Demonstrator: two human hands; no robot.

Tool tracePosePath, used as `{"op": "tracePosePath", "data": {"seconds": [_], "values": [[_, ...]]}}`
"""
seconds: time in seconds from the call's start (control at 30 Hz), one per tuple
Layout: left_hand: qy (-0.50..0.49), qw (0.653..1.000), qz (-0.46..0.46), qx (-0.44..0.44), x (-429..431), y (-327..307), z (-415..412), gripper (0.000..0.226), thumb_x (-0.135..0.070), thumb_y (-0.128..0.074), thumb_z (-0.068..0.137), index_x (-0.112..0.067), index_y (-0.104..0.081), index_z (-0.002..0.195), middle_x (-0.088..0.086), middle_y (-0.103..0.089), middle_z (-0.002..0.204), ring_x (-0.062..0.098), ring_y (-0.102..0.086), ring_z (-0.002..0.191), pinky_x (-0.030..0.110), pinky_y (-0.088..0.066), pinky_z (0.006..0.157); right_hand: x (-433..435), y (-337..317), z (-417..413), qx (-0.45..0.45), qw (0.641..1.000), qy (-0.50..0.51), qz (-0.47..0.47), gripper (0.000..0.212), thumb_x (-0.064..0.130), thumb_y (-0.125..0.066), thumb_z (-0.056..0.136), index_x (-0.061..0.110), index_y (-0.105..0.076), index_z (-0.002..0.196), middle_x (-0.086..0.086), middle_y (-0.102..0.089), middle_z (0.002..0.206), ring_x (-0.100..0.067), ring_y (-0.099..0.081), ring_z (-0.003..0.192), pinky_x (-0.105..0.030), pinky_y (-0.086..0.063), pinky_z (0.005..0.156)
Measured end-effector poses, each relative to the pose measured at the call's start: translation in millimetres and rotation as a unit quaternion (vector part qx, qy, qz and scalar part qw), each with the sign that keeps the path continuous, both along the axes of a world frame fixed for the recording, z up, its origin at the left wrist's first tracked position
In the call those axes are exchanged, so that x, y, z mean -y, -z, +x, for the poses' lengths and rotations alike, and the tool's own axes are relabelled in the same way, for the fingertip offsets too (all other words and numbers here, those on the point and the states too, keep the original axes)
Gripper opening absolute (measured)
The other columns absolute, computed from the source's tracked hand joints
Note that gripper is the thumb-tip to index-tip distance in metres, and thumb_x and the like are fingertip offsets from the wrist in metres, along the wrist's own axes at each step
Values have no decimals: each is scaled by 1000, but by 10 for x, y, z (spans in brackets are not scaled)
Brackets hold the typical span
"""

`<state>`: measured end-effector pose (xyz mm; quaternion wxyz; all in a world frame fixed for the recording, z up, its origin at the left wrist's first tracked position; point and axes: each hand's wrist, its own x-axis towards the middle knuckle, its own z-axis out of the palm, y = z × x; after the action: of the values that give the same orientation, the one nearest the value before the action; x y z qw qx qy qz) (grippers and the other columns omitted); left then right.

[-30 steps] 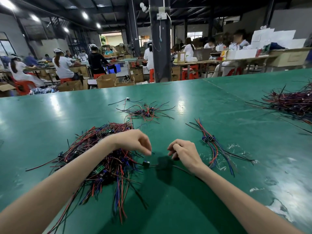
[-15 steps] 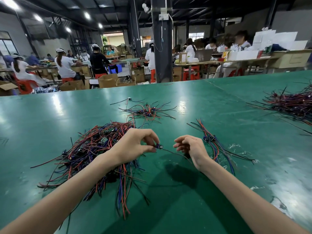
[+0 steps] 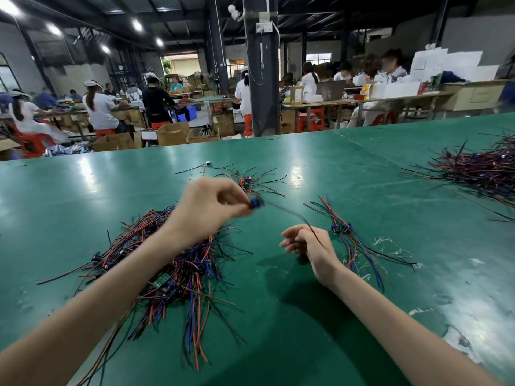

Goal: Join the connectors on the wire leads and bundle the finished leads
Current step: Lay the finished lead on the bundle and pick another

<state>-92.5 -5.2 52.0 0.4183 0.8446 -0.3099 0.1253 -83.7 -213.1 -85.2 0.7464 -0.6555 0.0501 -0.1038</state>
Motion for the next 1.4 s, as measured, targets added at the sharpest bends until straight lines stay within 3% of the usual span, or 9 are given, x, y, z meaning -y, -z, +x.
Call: {"op": "tracePosePath", "data": {"seconds": [0.17, 0.33, 0.6, 0.8, 0.93, 1.03, 1.17, 1.3, 1.4], "values": [[-188, 982, -37, -1, 97, -220, 1075, 24, -14, -80, 72, -8, -72, 94, 6, -72, 86, 10, -64, 67, 24, -55, 70, -57, -18, -1, -3, 999, 10, -42, 36, -10, -34, 81, 2, -66, 70, -12, -66, 61, -13, -57, 47, -14, -41, 46], [-192, 969, 121, -93, 205, -146, 1611, 63, -8, -76, 78, 3, -49, 133, 16, -52, 137, 28, -49, 126, 37, -36, 108, -58, 3, -23, -11, 997, -12, -73, 38, -12, -34, 79, 5, -66, 67, -11, -65, 60, -12, -54, 45, -17, -39, 47], [-219, 967, 115, -65, -527, 114, 1490, 20, -2, -60, 85, -3, -71, 102, 16, -71, 98, 26, -65, 87, 31, -50, 88, -61, 22, 4, -19, 996, -18, -89, 38, -10, -35, 77, 6, -66, 64, -11, -65, 59, -13, -51, 46, -19, -38, 45], [-300, 918, 236, -114, -1258, 167, 1321, 31, -6, -54, 90, -3, -63, 120, 14, -59, 127, 29, -54, 113, 34, -44, 97, -81, 34, 5, -17, 994, -10, -112, 37, -9, -36, 79, 6, -67, 65, -10, -67, 60, -13, -53, 47, -19, -41, 46], [-232, 876, 349, -239, -1359, 358, 1167, 44, -14, -53, 95, -5, -46, 137, 15, -51, 132, 26, -55, 87, 26, -45, 67, -82, 25, 0, -19, 993, -6, -118, 38, -10, -37, 79, 7, -67, 64, -10, -67, 59, -13, -53, 47, -18, -42, 46], [-236, 905, 306, -180, -1373, 490, 1181, 33, -13, -65, 87, -8, -63, 120, 12, -61, 125, 27, -59, 107, 30, -44, 93, -72, 15, -9, -22, 993, -8, -119, 38, -10, -36, 79, 6, -68, 65, -10, -67, 61, -13, -54, 48, -19, -43, 46], [-253, 935, 213, -127, -1322, 579, 1220, 22, 0, -68, 80, -8, -70, 100, 12, -70, 105, 24, -63, 97, 28, -47, 88, -62, 10, -9, -25, 992, -10, -126, 37, -10, -36, 79, 6, -68, 67, -12, -68, 63, -14, -55, 50, -22, -45, 50], [-241, 926, 276, -91, -1229, 636, 1248, 33, -5, -68, 82, -10, -66, 114, 11, -67, 109, 28, -62, 102, 35, -51, 88, -71, -1, -13, -25, 992, -11, -125, 37, -11, -36, 78, 3, -68, 68, -12, -67, 63, -14, -54, 50, -19, -44, 49], [-259, 915, 306, -50, -1222, 654, 1282, 20, -8, -68, 84, -6, -72, 103, 14, -71, 99, 31, -64, 94, 36, -51, 83, -76, -5, -18, -26, 992, -11, -125, 36, -11, -35, 78, 3, -68, 69, -12, -67, 63, -13, -54, 50, -18, -44, 48]]}}
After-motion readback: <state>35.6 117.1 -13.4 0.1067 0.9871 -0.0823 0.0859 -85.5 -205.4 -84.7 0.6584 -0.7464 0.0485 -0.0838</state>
